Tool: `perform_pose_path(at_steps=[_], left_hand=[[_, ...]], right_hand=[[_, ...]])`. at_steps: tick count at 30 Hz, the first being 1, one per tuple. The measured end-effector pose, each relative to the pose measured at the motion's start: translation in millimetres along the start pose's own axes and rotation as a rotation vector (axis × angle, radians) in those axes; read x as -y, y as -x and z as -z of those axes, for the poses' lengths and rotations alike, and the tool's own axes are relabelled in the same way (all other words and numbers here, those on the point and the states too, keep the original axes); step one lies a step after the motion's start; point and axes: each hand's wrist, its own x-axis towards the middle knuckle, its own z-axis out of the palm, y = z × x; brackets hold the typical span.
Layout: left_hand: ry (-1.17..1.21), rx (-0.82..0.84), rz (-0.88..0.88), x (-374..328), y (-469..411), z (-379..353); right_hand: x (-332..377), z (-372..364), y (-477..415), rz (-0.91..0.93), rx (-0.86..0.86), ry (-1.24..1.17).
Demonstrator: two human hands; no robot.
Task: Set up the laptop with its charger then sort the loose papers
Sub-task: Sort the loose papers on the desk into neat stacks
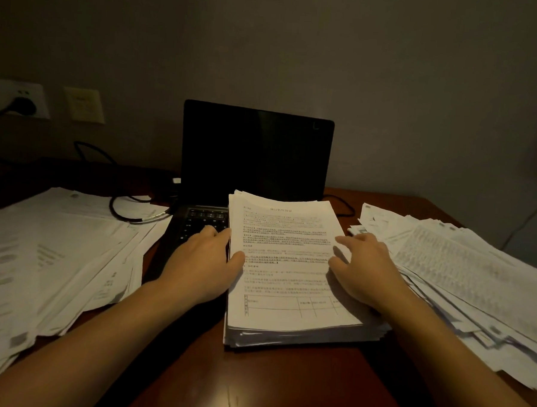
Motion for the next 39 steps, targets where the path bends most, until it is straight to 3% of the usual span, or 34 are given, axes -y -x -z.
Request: perform_pose_path(at_steps=[8,16,25,29,32,36,39], left_hand=[[-0.103,-0.013,0.046,22.9,13.1,17.5],[-0.126,-0.034,0.167,98.5,39.5,49.5],[-0.196,-0.105,0.360,184.5,99.8,87.3],[-0.256,0.004,0.535,216.2,121.0,99.5],[-0.210,0.079,0.548,231.5,133.9,95.2],[-0.219,0.019,0.521,234.8,139.9,85.6],[-0.231,-0.022,0.528,232.7,137.7,83.4]], right_hand=[[50.4,-5.2,12.9,0.235,-0.035,-0.201],[145.0,-29.9,34.3,0.482,0.008,-0.284],[266.8,-73.6,64.1,0.659,0.303,-0.463],[294.3,-86.5,59.2,0.583,0.406,-0.475],[303.5,-94.6,54.1,0.406,0.521,-0.650],[312.2,-96.1,55.3,0.105,0.791,-0.983],[317.0,-99.0,57.5,0.035,0.903,-1.042]])
